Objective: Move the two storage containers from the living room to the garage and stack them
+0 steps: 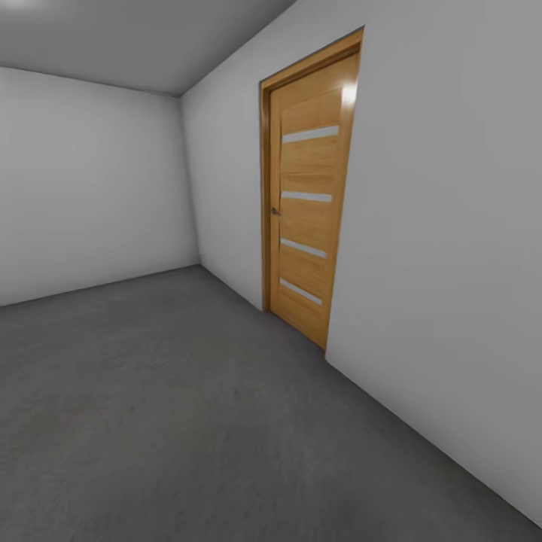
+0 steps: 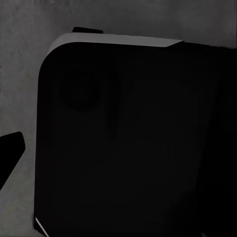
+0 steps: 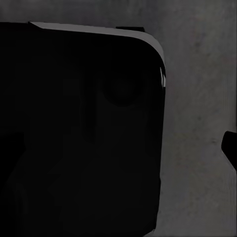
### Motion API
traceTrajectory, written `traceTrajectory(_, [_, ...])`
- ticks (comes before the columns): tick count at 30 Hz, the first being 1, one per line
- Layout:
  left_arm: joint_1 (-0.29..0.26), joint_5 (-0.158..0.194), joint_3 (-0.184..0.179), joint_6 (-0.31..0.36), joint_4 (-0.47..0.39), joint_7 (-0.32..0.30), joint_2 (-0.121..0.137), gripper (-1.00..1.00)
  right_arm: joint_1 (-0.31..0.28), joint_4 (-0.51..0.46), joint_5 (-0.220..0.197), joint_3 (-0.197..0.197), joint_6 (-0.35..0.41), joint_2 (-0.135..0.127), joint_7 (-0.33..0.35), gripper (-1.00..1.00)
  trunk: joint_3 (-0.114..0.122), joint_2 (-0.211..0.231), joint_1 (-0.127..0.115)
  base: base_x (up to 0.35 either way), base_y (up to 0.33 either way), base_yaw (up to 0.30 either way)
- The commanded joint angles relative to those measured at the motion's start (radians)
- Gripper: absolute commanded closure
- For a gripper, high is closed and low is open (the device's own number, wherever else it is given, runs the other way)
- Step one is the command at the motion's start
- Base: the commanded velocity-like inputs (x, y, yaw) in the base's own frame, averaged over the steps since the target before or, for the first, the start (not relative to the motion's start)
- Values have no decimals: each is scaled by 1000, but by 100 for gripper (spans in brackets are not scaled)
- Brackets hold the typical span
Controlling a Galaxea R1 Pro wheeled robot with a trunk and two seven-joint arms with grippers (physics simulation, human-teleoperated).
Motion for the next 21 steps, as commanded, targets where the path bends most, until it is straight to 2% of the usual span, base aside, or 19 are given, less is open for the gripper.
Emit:
traceTrajectory(1, [0,7,3,-2,0,0,0,-100,0,0,1,1,-3,0,0,-100,-1,0,1,321,0,268])
traceTrajectory(21, [0,7,3,-2,0,0,1,-100,0,0,1,1,-4,-2,0,-100,-1,0,1,321,0,267])
